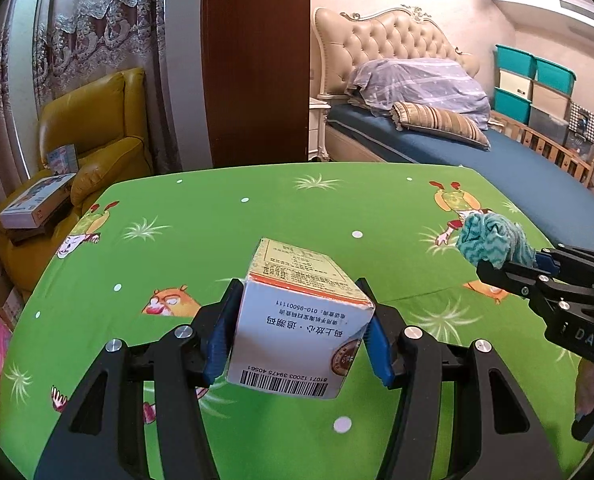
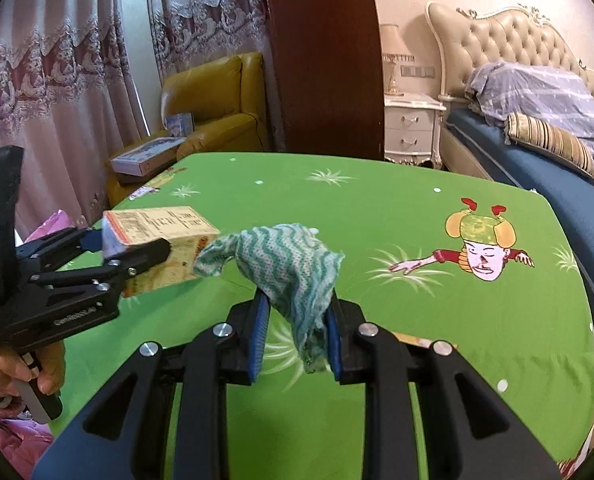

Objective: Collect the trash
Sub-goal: 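Lift the paper box and cloth and carry them to the pink bin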

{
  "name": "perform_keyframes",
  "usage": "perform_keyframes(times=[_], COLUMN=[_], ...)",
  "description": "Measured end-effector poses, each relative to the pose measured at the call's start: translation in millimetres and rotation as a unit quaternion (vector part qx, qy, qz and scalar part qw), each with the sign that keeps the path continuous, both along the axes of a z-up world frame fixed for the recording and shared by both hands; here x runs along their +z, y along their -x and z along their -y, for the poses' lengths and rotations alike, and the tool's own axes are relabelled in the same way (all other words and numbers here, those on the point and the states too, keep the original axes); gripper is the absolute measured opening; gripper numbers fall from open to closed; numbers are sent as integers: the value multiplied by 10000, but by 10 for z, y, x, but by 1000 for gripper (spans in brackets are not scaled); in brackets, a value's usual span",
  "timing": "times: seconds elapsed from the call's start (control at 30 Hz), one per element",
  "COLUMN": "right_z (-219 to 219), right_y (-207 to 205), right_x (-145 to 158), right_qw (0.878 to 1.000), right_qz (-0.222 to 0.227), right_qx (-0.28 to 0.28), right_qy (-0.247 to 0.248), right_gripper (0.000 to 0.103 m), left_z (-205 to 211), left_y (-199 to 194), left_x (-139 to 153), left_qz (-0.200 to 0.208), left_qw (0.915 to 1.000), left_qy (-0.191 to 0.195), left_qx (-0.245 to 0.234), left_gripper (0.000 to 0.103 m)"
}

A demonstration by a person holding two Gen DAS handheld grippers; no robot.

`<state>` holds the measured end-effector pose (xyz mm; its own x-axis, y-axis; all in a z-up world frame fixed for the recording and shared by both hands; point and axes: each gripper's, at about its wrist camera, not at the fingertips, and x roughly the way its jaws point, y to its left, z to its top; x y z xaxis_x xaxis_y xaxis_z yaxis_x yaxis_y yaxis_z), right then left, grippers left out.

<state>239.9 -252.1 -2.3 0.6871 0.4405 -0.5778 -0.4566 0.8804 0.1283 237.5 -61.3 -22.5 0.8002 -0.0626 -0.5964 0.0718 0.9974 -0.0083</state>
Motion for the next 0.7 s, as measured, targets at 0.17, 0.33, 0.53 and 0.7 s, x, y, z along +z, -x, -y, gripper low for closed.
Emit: perform_keyframes(times=[0.17, 0.33, 0.53, 0.7], right_z=[-103, -268, -453, -619], right_y=[165, 304, 493, 689], right_x=[98, 121, 125, 105], right_qw=[9997, 9993, 9987, 9982], right_qz=[179, 276, 396, 519], right_qx=[-98, -112, -157, -153], right_qy=[-160, -208, -281, -252], right_gripper=[24, 24, 25, 25], left_z=[-60, -185, -358, -563], left_y=[144, 320, 558, 773], left_x=[26, 33, 6, -20], left_qz=[94, 167, 286, 346], left_qw=[9999, 9997, 9995, 9994], left_qy=[12, 14, -73, 10], left_qx=[-93, -161, -110, -48], left_gripper=[53, 53, 53, 53])
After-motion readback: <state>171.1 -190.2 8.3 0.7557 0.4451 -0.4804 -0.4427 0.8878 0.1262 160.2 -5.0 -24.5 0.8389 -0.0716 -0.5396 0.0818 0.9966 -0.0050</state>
